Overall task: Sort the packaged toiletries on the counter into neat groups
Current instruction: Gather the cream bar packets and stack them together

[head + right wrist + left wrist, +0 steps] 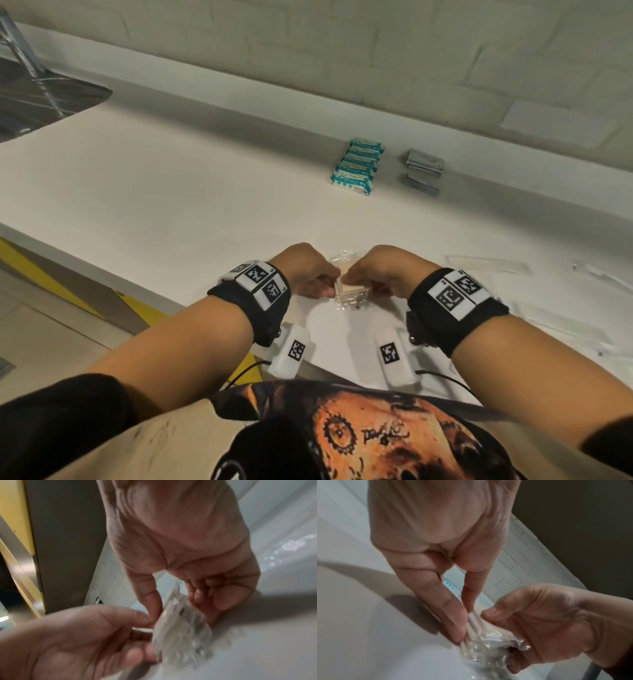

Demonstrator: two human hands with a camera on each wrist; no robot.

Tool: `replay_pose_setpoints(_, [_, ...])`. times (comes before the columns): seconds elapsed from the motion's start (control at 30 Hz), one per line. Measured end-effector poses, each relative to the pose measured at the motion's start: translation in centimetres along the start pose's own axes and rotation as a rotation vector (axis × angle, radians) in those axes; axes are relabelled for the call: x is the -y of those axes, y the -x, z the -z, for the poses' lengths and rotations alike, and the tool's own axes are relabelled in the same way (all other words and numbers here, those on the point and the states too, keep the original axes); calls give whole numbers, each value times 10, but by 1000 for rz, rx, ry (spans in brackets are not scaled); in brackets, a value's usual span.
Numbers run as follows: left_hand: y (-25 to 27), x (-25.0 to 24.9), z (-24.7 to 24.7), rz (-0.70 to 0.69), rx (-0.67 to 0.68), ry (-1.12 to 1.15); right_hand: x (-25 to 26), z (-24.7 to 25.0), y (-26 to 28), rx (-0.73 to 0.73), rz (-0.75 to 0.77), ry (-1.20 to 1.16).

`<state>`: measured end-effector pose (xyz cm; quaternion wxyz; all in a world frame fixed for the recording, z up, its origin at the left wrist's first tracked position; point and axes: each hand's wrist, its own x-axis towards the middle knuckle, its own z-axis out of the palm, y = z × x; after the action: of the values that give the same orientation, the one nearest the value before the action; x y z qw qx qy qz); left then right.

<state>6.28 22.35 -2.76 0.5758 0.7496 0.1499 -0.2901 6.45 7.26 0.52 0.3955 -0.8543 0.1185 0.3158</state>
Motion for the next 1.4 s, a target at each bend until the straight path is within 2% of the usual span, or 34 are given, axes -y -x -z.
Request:
replay_pose_setpoints(0.07, [-1,-2,0,-5,5,35,1,-4,-1,-7,0,-133])
replay_pose_setpoints(0.17, [-2,-4,-1,-26,31,103,6,-9,0,-9,-7,-157])
replay_pose_setpoints(0.3, [-2,-4,-3,-54,42,175,15,-13,4,-107,86,189])
replay_pose_setpoints(0.4, [-2,-3,-1,-65,49,172,14,-10,-3,-121,121,194])
replay_pose_setpoints(0.47, [-3,-4,2,-117,-10,160,15,-6,-7,-206,214,250])
replay_pose_setpoints(0.53, [-7,-5,5,-207,-127,99,17,-2,-9,-285,349,353])
replay_pose_setpoints(0.6, [-10,-7,5,-283,-145,66,15,-1,-14,-313,416,479])
replay_pose_setpoints(0.7, [-14,-11,0,-331,-111,-23,8,-5,-21,-317,403,657])
replay_pose_setpoints(0.77, [-17,-12,-3,-344,-127,-81,3,-4,-23,-339,382,689])
replay_pose_setpoints(0.93, [-20,-8,-6,-378,-132,-112,-9,5,-26,-282,300,575])
replay_pose_setpoints(1.03, [-20,-6,-11,-413,-75,-88,-11,3,-26,-245,351,529])
replay_pose_setpoints(1.17, [-23,-1,-14,-435,-22,-80,-8,-5,-30,-244,415,607])
replay_pose_setpoints(1.3, [-23,-1,-10,-444,-81,-111,-7,-4,-31,-272,437,636])
replay_pose_setpoints(1.4, [-25,2,-11,-449,-125,-272,-8,-6,-32,-265,425,703])
